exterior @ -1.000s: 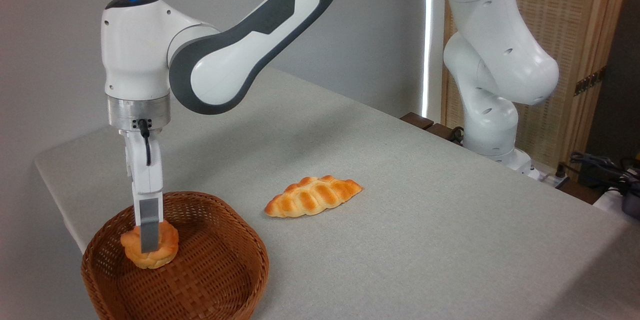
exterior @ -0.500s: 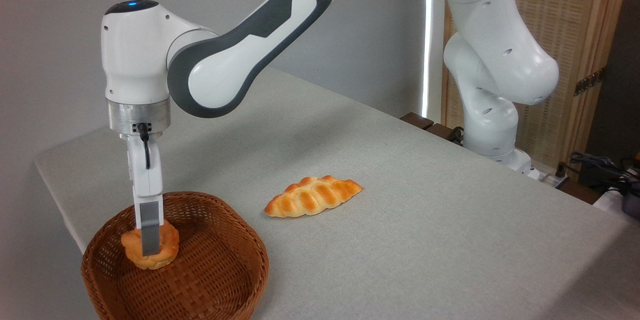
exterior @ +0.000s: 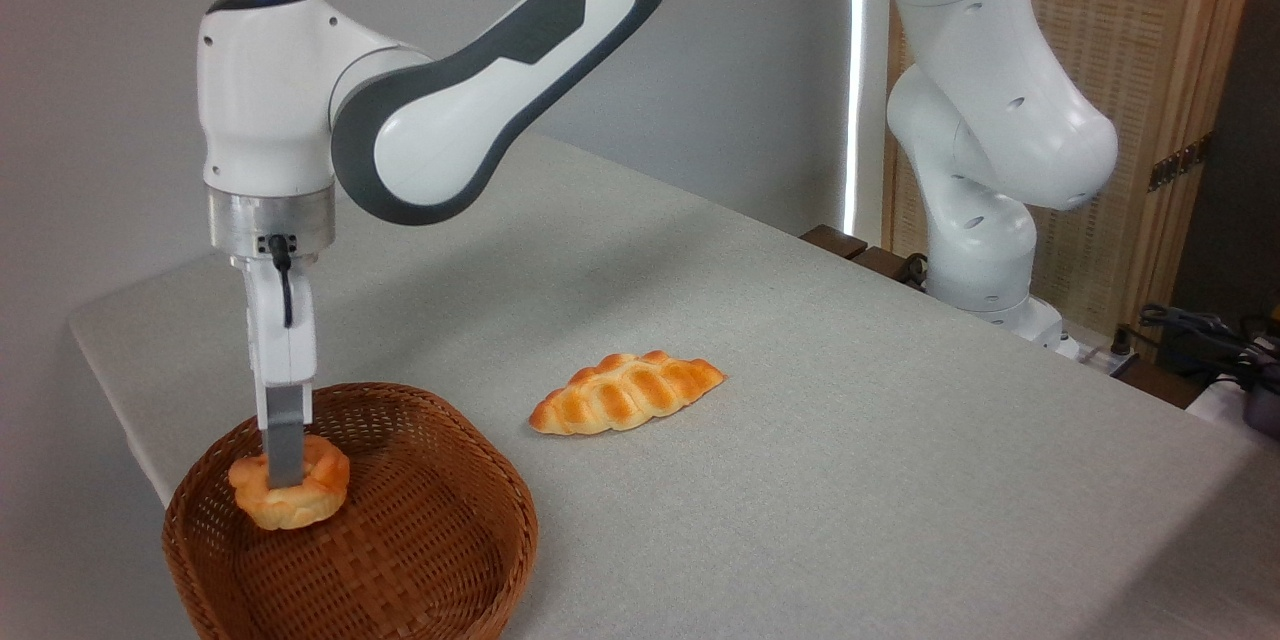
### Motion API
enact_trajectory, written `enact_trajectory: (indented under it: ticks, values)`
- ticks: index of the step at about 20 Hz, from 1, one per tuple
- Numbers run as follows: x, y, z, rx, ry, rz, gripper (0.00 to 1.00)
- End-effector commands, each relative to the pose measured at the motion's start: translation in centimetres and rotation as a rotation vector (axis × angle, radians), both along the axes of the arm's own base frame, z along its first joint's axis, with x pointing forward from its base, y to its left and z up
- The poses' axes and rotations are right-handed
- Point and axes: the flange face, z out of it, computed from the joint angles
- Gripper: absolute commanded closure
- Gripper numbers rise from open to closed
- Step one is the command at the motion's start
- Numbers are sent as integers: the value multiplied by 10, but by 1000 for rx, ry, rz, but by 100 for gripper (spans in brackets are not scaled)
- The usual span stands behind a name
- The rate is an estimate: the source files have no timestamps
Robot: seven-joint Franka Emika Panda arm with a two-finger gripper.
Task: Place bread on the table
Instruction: 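Lift the bun out of the basket and carry it to the braided loaf, then lower the bun onto the table beside the braided loaf and release it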
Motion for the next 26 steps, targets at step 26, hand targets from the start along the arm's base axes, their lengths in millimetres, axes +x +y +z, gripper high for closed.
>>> enact_trajectory:
  ticks: [26]
  values:
    - [-169, 155, 5, 167, 468, -146, 53]
